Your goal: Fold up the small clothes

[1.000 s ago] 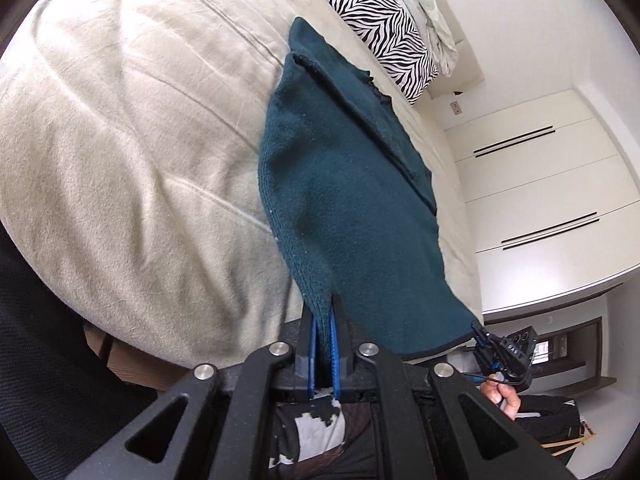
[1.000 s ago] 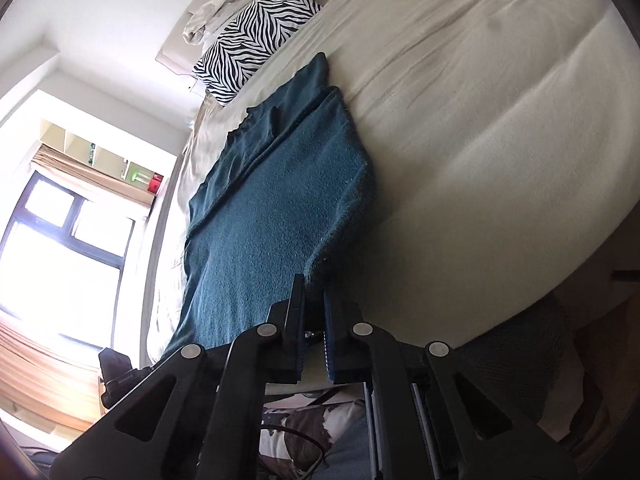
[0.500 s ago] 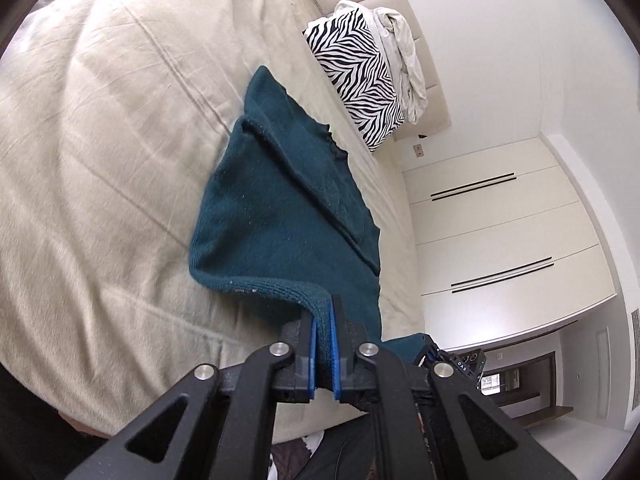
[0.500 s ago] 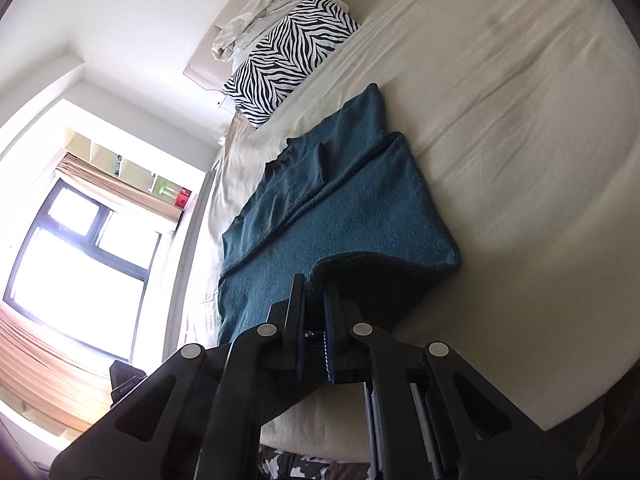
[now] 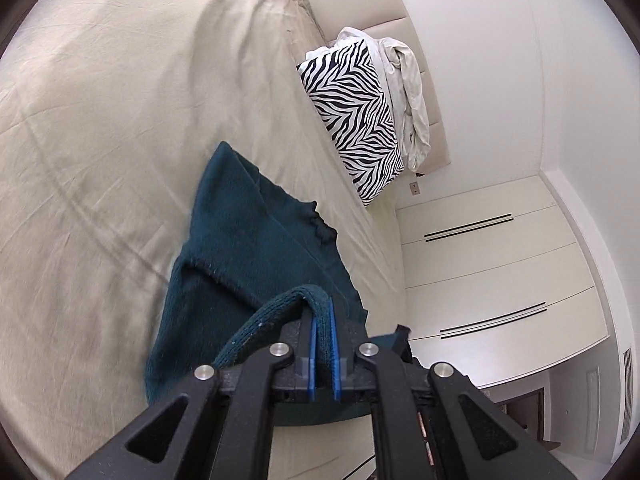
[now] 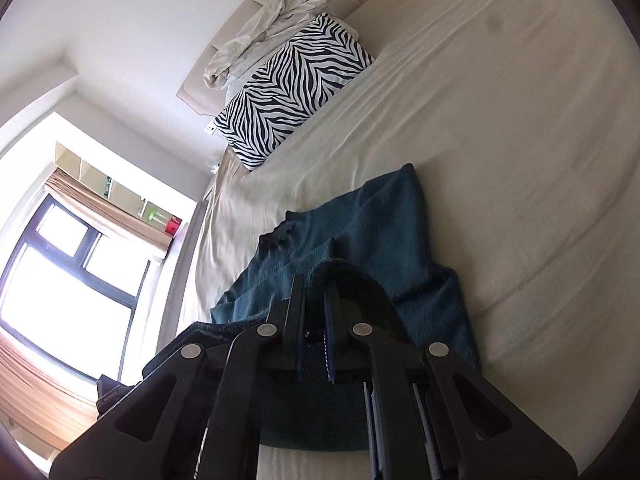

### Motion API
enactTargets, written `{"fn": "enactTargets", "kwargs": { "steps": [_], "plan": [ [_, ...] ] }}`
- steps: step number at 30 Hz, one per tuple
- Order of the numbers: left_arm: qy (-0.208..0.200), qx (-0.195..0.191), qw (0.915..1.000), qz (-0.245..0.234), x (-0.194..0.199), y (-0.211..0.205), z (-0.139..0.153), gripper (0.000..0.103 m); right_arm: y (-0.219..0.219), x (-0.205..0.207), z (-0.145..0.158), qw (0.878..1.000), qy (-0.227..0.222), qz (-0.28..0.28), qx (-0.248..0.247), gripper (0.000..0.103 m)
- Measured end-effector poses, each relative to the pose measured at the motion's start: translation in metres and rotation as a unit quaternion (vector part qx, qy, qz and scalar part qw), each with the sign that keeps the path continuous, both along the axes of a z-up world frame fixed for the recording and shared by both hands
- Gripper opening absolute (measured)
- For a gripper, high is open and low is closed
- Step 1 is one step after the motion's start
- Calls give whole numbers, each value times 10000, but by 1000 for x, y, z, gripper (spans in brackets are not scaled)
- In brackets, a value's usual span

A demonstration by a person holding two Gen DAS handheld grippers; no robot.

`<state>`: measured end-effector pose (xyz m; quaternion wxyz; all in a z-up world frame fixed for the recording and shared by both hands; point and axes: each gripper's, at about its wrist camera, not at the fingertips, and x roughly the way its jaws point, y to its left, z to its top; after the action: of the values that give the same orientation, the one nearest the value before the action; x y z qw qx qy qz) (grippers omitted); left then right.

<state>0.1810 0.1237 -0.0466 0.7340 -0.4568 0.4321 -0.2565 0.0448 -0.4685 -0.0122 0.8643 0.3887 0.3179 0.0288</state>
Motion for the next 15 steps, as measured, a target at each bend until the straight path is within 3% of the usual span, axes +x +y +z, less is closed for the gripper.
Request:
{"fn": "enactTargets", "kwargs": {
  "steps": [8,11,12,14,15],
  "plan": [
    [21,204,9995,247,94,-21,-19,7,-24,113,-27,9992,233,-295,110,7],
    [209,618,9976,237,125,-30,-40,8,-32,148,-47,9980,380,-488,102,7],
    [350,696,9966,266,134,-33,-49,11,-36,159,-57,9972,489,-544,155,7],
    [507,668,9959,327,137,-31,-63,41,-44,175,-79,9934,818,-761,257,8],
    [512,596,9962,383,133,-28,-66,45,-46,179,-89,9918,923,-826,321,11]
  ]
}}
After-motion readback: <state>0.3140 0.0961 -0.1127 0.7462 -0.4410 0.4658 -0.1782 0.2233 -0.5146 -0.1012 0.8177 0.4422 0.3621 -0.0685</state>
